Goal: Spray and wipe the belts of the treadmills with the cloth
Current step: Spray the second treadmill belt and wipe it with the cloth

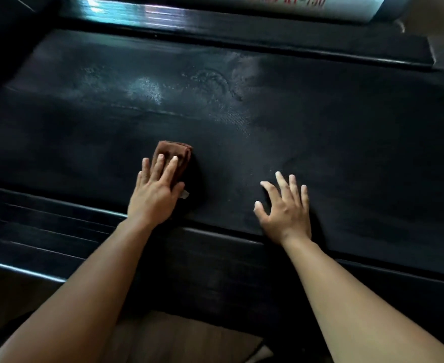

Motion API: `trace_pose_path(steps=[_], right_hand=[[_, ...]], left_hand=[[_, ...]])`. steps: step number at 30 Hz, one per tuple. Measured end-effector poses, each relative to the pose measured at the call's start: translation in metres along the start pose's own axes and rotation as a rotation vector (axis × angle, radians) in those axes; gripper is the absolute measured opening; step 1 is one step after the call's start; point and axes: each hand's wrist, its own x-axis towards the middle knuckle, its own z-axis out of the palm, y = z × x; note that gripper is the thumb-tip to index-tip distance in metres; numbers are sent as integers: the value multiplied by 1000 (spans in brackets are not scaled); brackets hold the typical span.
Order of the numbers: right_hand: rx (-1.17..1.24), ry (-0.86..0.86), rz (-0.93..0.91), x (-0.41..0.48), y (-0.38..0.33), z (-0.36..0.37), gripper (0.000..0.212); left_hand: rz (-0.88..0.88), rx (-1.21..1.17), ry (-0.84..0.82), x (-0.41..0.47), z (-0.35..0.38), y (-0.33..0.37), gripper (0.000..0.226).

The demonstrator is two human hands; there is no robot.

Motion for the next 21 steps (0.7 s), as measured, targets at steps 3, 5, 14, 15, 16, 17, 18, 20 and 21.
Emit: trace_pose_path(steps=[3,5,14,15,16,17,18,20,21], right_hand=[[-50,6,39,-11,42,-19,65],[-85,5,84,-15,69,-31,61],[-91,27,189,-13,129,-32,73],[-89,43,191,-13,130,-29,71],[-90,55,193,-13,130,-27,69],[-90,65,198,-12,131,-25,66],[-88,72,203,-11,131,-24,64],[-84,83,213,-10,133,-23,62],[-84,87,215,-10,133,-23,61]], left_hand=[[-79,-14,35,0,7,12,66],[-123,-20,70,-1,12,24,64],[97,106,76,2,56,132,62],[134,109,61,0,64,151,63],[167,107,42,-3,71,172,63],[197,95,28,-8,78,193,63],[226,70,14,-13,83,214,63],[275,5,-26,-26,89,249,62],[294,-21,-44,-32,92,259,61]])
